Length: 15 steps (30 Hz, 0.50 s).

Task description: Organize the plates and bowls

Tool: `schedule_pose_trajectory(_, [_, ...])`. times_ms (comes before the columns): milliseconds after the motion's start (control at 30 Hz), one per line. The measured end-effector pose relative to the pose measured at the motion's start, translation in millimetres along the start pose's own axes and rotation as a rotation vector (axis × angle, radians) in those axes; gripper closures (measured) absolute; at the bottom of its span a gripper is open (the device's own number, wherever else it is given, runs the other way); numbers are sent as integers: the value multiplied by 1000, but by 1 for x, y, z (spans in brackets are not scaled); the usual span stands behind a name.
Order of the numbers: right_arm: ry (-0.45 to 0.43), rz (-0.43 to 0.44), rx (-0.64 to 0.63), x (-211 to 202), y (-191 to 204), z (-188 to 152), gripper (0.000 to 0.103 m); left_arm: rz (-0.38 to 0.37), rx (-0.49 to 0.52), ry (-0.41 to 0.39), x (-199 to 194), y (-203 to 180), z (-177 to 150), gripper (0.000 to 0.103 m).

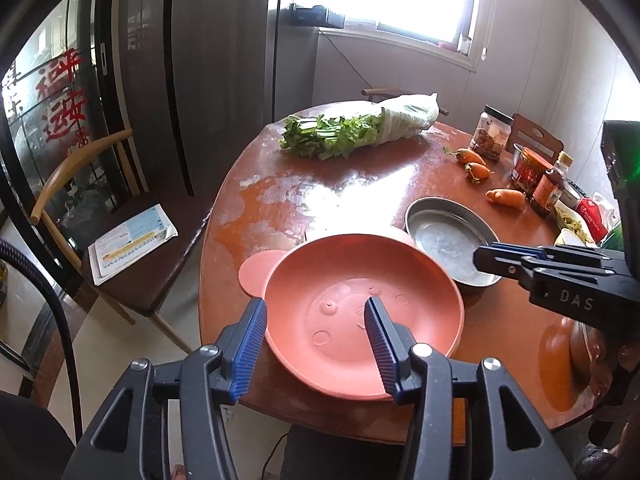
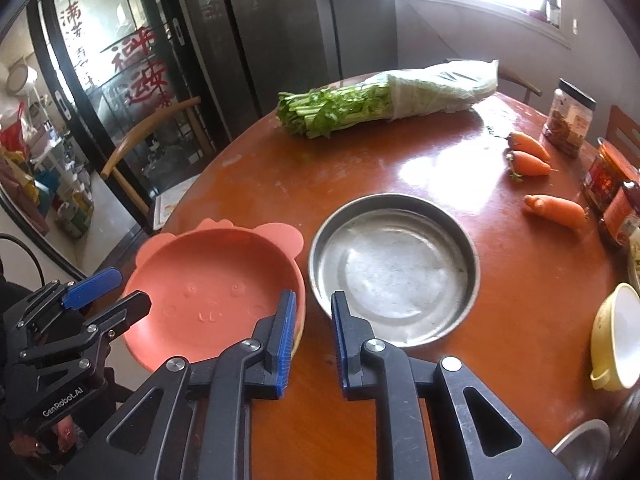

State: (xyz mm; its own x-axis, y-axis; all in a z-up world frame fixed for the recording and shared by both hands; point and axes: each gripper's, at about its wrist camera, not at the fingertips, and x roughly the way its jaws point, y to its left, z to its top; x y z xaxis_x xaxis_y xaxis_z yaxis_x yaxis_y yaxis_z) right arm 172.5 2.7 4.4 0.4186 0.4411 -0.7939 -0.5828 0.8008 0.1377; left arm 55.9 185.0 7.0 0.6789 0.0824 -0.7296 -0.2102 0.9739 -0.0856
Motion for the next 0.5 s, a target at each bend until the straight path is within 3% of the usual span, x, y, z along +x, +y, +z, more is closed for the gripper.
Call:
schedule_pose_trajectory(233, [-33, -9, 31, -26, -21, -4, 72, -3, 26, -25, -12, -20, 7, 50])
schedule_pose_trajectory(500, [-69, -28, 64, -55, -47, 0, 68, -18, 57, -52, -21, -49, 24, 45])
